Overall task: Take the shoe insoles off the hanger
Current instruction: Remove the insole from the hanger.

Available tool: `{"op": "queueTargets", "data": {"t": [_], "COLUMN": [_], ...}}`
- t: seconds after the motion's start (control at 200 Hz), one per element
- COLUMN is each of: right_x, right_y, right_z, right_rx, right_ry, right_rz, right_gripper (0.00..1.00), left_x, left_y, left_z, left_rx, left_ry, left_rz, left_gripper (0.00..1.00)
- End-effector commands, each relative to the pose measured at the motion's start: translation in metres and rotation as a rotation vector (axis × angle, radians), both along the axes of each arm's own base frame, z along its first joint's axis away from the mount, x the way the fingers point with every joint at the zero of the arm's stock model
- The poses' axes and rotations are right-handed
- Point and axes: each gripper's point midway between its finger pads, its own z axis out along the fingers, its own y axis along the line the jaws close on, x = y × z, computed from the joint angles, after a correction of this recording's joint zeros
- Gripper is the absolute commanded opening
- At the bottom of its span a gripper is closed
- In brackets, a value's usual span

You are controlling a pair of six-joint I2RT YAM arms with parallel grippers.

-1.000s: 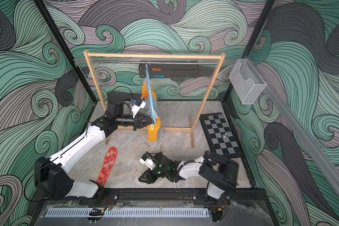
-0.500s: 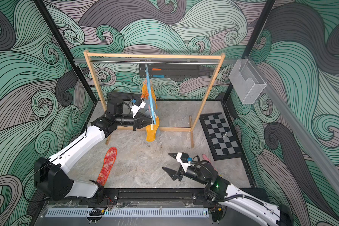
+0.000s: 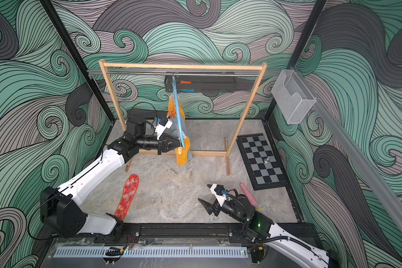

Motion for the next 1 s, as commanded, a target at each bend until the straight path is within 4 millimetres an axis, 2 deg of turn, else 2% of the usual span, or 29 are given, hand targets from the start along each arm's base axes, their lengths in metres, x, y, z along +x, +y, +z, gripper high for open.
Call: {"op": "queueTargets", "data": {"t": [0.0,0.1,0.185,0.26,0.43,0.505,0.65,0.831,0.906,0.996], "right_x": [0.004,0.005,0.005,0.005,0.008,0.008,0.008,0.008,0.008,0.008], "right_y": [-0.003,-0.005,-0.005,-0.005,-0.006,-0.005,-0.005,-0.005,-0.004,-0.003], "right_z": [-0.003,-0.002,-0.003,-0.005,-0.005,-0.006,-0.007,-0.006,-0.008,-0.009], "right_rx": [0.01,0.012,0.008,0.004,-0.001,-0.003,-0.005,-0.008,-0.011,-0.016], "right_ry": [0.003,0.001,0.002,0.006,0.006,0.009,0.009,0.005,0.007,0.007], "right_rz": [-0.029,-0.037,-0.041,-0.039,-0.055,-0.054,-0.056,-0.053,-0.053,-0.05], "right_gripper": [0.8,0.8,0.8,0.8,0.8,0.8,0.79,0.79,0.79,0.79], "left_x": [0.0,0.0,0.0,-0.002,-0.011,-0.012,-0.033,-0.086,-0.109,-0.127], "left_y": [0.005,0.006,0.007,0.008,0.022,0.037,0.074,0.113,0.131,0.154], "left_z": [0.005,0.004,0.003,0.001,-0.015,-0.028,-0.046,-0.06,-0.061,-0.059], "left_rx": [0.003,0.005,0.011,0.021,0.111,0.195,0.301,0.295,0.279,0.268], "left_ry": [-0.018,-0.017,-0.019,-0.019,0.016,0.041,0.113,0.15,0.103,0.036], "left_rz": [0.01,0.013,0.018,0.021,0.08,0.174,0.338,0.472,0.519,0.61], "left_gripper": [0.24,0.36,0.57,0.65,0.69,0.69,0.69,0.71,0.71,0.72]}}
